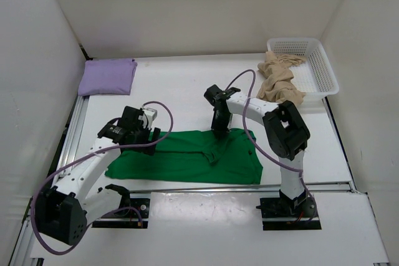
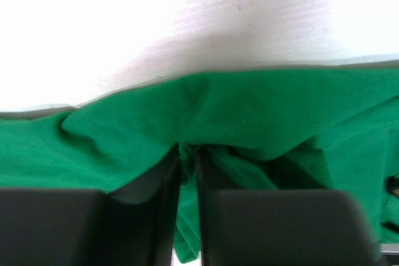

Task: Fold and stack the t-shirts
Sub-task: Fold the other side of the tshirt into a rectangle

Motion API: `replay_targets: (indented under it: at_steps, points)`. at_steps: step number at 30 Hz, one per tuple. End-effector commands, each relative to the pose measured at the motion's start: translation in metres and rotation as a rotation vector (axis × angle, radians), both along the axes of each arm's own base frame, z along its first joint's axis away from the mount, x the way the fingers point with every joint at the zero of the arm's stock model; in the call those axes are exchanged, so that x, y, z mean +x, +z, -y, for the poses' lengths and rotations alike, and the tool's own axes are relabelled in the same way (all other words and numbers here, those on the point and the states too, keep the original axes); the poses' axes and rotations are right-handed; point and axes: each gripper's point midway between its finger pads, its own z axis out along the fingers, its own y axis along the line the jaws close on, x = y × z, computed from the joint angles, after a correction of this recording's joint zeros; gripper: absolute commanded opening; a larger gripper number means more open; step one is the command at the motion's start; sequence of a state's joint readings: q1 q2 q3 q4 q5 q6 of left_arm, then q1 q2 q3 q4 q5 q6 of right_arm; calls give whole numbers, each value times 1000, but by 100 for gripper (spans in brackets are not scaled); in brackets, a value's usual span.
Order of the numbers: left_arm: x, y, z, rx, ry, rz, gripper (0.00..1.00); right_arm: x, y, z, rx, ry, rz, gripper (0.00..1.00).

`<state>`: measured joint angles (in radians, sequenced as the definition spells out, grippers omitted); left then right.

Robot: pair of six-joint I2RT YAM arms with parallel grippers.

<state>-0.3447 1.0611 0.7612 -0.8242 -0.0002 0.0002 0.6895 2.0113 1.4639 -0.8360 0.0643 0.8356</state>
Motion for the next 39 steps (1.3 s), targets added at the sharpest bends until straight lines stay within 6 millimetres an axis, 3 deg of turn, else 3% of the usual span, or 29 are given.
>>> replay_targets:
  at_steps: [1,4,5,7,8,9,13,16,19,22,25,28,29,31,35,39]
  points:
    - [0,-4,-10,18,33,22,92,7,16,5,-21,-33,41,4]
    - [0,-19,-23,53,81,20,92,-5,33,15,-7,-25,60,2]
    - [1,-23,-29,73,100,20,92,-8,48,17,19,-26,91,2]
    - [6,-32,-36,81,135,21,92,-30,46,30,22,-21,57,2]
    - [7,-36,-40,92,148,15,92,-40,56,32,50,-21,68,2]
    - [9,-41,-44,108,163,0,92,-57,46,42,33,-19,27,2]
    - [24,-52,-52,149,198,-26,92,-87,36,56,46,-12,-37,5]
    - [32,-64,-58,190,216,-69,92,-86,34,48,88,1,-14,15]
    - [50,-62,-56,197,221,-61,92,-79,31,42,95,13,-3,24]
    - [75,-39,-47,154,218,8,92,-70,28,37,87,36,7,29]
    - [105,-11,-51,107,259,82,95,-66,28,38,86,38,9,32]
    - [133,5,-73,70,337,113,95,-65,30,37,92,38,16,36]
    - [138,-2,-83,76,365,90,95,-68,31,39,93,38,19,38]
    - [152,0,-83,75,366,96,95,-67,37,39,112,39,41,42]
    - [153,-19,-68,86,324,42,95,-75,40,48,111,48,58,45]
    - [149,-44,-78,155,346,-22,93,-84,36,55,102,48,46,45]
